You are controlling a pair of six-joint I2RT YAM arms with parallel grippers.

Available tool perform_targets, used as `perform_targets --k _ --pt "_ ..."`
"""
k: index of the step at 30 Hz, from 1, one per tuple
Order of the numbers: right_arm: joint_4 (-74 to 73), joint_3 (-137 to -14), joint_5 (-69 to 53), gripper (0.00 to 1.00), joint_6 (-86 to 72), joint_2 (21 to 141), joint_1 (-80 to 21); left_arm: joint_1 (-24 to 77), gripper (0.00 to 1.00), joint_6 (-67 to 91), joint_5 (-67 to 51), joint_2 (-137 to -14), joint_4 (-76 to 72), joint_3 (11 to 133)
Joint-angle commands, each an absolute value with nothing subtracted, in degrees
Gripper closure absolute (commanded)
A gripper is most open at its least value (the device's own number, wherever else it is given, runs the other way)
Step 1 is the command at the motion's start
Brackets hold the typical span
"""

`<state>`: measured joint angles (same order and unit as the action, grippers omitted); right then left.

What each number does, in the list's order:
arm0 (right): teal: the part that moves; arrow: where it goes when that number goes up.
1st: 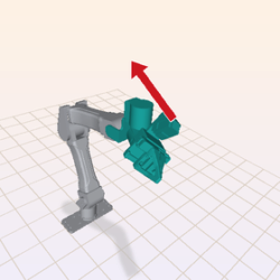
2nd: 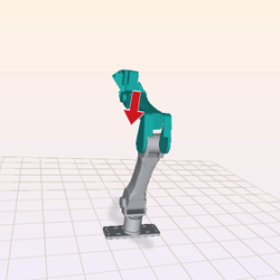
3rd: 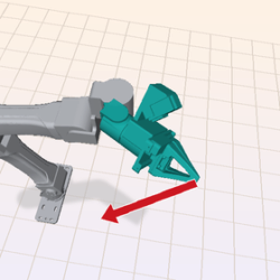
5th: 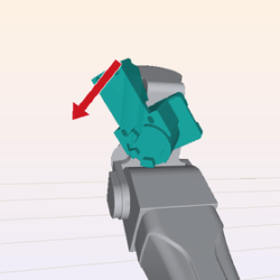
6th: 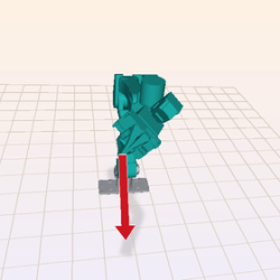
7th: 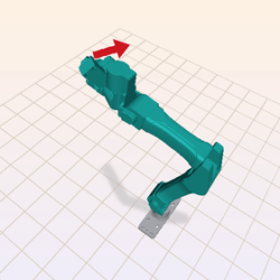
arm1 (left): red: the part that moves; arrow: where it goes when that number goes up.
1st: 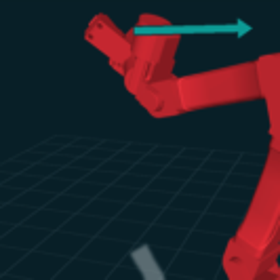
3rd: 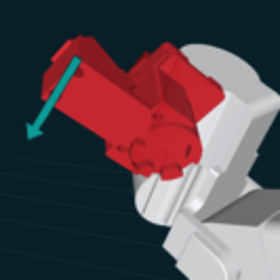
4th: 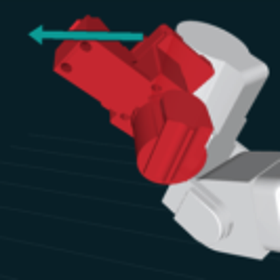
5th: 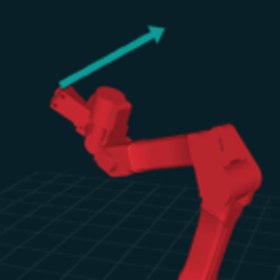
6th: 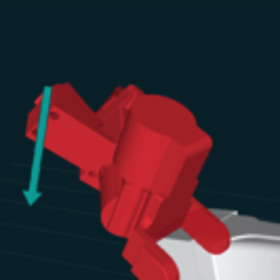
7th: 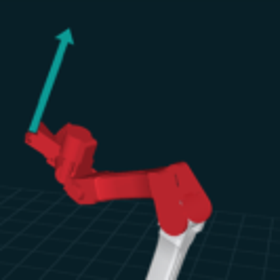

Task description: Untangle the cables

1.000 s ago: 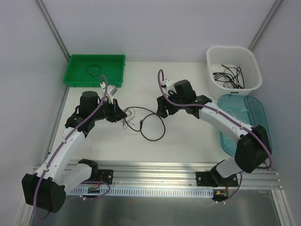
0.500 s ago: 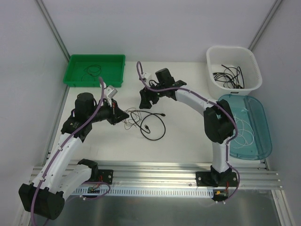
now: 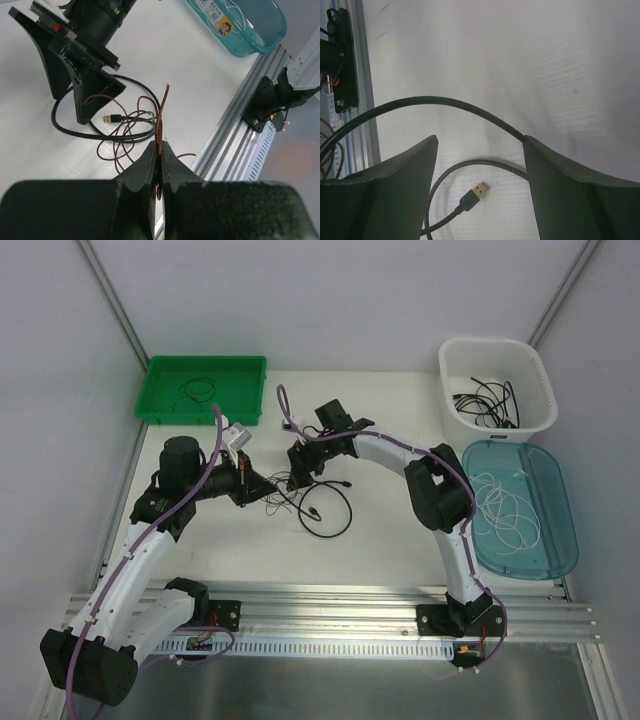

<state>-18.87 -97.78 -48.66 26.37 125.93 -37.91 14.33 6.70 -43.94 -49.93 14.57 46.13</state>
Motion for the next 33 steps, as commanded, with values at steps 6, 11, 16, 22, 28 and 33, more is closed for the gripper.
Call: perform_targets --k 6,11,16,22,28,33 --pt "-14.2 -102.5 -48.3 0.28 24.5 129.7 -38.9 15.1 1.00 4.9 -48.9 -49.7 10.9 46.1" --pt "-11.7 -101.9 -46.6 0.28 22.6 130.3 -39.2 15.2 1.00 4.8 -49.1 -49.8 10.8 46.1" --pt "-13.0 -100.6 -37.7 0.28 22.2 130.3 -40.3 15.2 1.00 4.9 -49.6 -49.3 10.8 46.1" --pt "-8.7 -94.9 -34.6 0.44 19.7 128.0 -41.0 15.2 1.00 4.8 -49.4 -48.8 10.6 46.1" --pt "-5.6 -89.8 -33.8 0.91 18.0 123.8 -39.9 15.3 1.00 4.9 -47.2 -48.1 10.5 45.9" --pt "-1.2 -80.3 -30.5 0.99 12.2 116.3 -35.4 15.3 1.00 5.4 -39.6 -46.8 10.5 45.3"
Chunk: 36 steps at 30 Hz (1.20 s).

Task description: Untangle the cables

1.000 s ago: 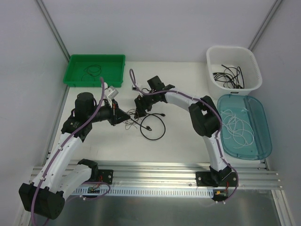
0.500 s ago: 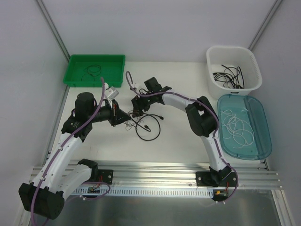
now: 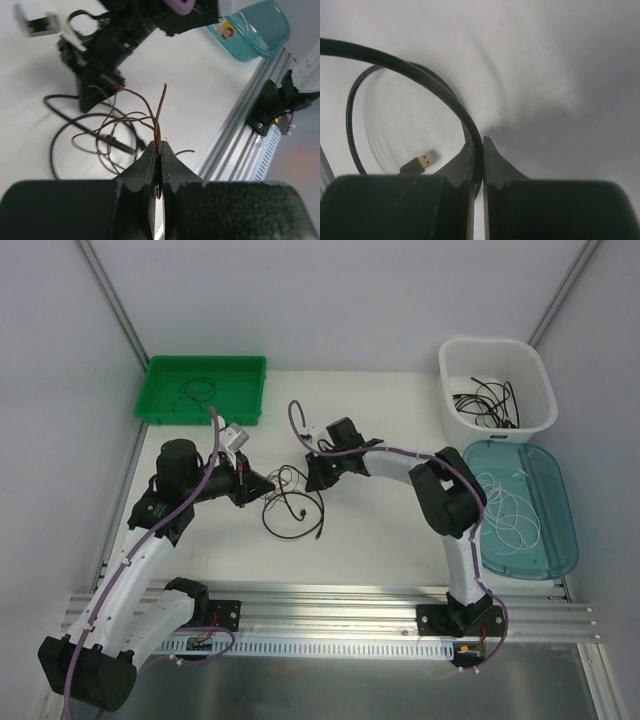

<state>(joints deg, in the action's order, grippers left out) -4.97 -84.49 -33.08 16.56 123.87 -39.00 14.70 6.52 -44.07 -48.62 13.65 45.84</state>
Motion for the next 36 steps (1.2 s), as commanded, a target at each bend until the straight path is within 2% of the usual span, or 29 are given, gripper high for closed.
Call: perform_targets --k 1,9,12,14,21,26,29,36 --pt "-0.5 -78.3 -30.0 0.99 10.6 113.2 -33.1 15.2 1.00 5.8 -37.1 -46.0 10.6 44.8" --pt "-3.0 -62.2 -29.9 0.99 -3.3 95.0 -19.8 14.7 1.00 8.3 -9.3 -44.6 14.7 44.7" --pt "-5.8 -60.0 -31.0 0.99 -7.0 88.2 -16.0 13.9 1.00 9.2 -1.4 -46.0 17.8 45.6" --pt "-6.8 -58.5 -31.4 0.99 -8.8 84.8 -13.7 13.6 1.00 9.5 -0.4 -48.2 19.4 46.8" --pt "-9.8 -60.3 -30.9 0.99 -17.4 73.2 -11.0 13.5 0.95 9.3 -9.9 -53.8 20.5 48.2" --pt "-13.8 -65.6 -25.6 0.99 -17.5 70.8 -14.5 13.6 0.93 8.1 -29.6 -54.5 16.1 48.2" --pt "-15.0 -66.5 -23.6 0.99 -17.8 71.7 -18.0 14.9 0.91 7.3 -37.4 -52.8 13.3 46.8" --pt "-13.8 -67.7 -21.9 0.99 -20.1 73.9 -24.2 19.9 0.81 4.2 -39.6 -49.9 10.6 44.7"
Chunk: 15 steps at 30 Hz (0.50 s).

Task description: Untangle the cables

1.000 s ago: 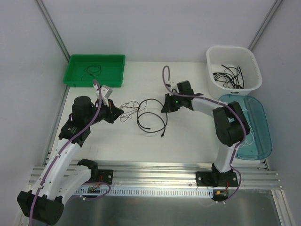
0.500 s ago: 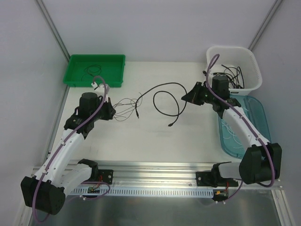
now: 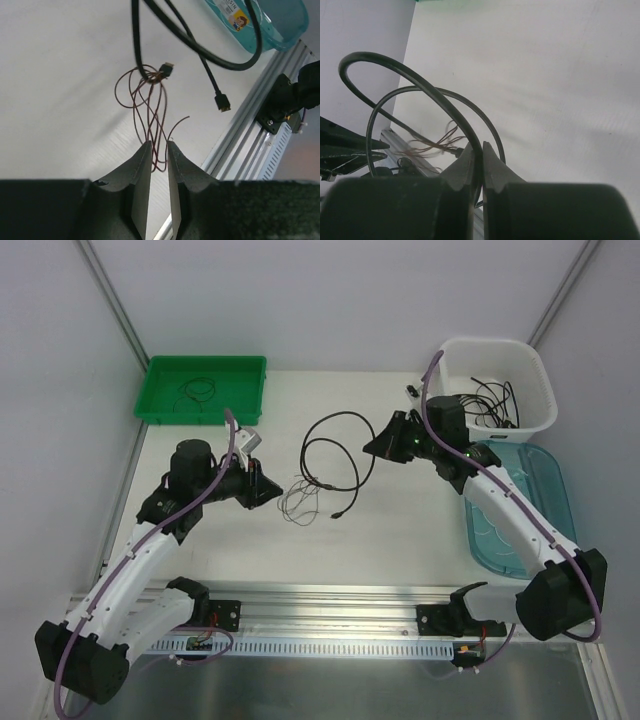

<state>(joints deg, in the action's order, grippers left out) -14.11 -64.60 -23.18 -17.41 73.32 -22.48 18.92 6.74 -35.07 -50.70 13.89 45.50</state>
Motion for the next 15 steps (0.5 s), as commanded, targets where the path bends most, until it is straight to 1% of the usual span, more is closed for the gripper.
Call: perform_targets --k 1,8,10,11,12,15 --pt "-13.8 -68.1 -22.0 0.99 -20.3 73.8 -24.4 20.3 0.81 4.1 -39.6 -50.3 10.6 44.8" --pt "-15.4 -72.6 -21.5 0.99 -20.3 73.3 -25.2 23.4 0.76 4.0 -41.4 -52.8 10.6 44.7" --pt "-15.1 -73.3 -22.3 0.99 -20.9 72.9 -25.2 23.5 0.74 4.4 -41.3 -53.7 10.6 44.8" --pt "-14.8 -73.4 -23.4 0.99 -21.1 72.7 -25.2 23.5 0.70 4.7 -41.1 -54.2 10.6 44.8" --pt "-14.7 -73.4 -23.5 0.99 -21.2 72.3 -25.7 23.5 0.54 5.1 -41.0 -54.3 10.6 45.0" --pt "-14.7 -72.8 -22.9 0.99 -21.2 70.9 -26.5 23.5 0.39 6.7 -40.4 -55.0 10.5 45.3"
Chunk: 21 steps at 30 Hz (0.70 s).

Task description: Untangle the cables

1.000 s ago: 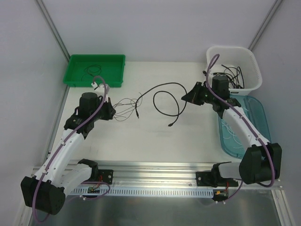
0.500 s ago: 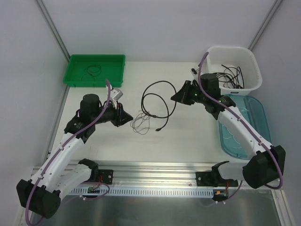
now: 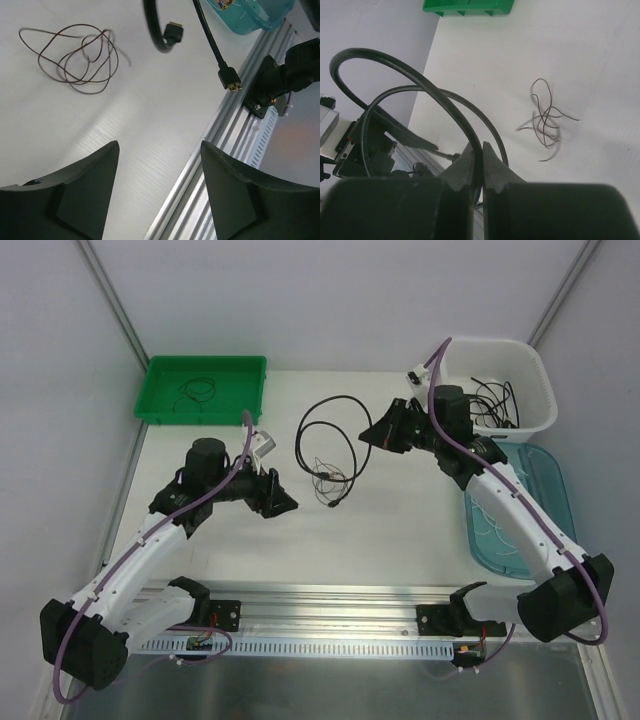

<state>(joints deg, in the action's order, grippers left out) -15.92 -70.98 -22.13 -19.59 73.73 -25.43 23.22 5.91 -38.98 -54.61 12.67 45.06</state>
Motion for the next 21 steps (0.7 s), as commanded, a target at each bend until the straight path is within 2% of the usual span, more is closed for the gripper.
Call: perform_targets --k 1,5,7,10,13,16,21 --pt "-14.6 -72.4 -22.4 0.99 -21.3 70.0 -26.8 23.5 0.32 7.5 -39.9 -55.2 10.4 45.4" --pt "-10.7 -69.8 -21.0 0.99 -23.4 67.7 -27.2 23.8 0.27 15.9 -33.0 -55.2 7.1 43.8" --pt "-10.4 -69.1 -20.1 0.99 -23.7 67.0 -27.3 24.1 0.21 19.0 -30.6 -54.4 5.8 42.2" --pt "-17.6 -70.5 -14.3 0.99 -19.0 66.0 -27.2 24.2 0.13 23.0 -26.5 -52.5 3.8 39.2" --pt "-20.6 -69.7 -9.2 0.99 -15.4 65.0 -25.1 24.2 0.01 23.9 -21.6 -51.2 5.4 38.6" --pt "-24.3 -68.9 -8.0 0.99 -13.8 65.1 -21.3 24.2 0.01 23.7 -15.0 -51.0 9.6 40.6" --pt "-26.5 -69.9 -6.0 0.99 -11.1 65.3 -17.2 24.0 0.01 18.6 -5.3 -55.3 17.8 51.0"
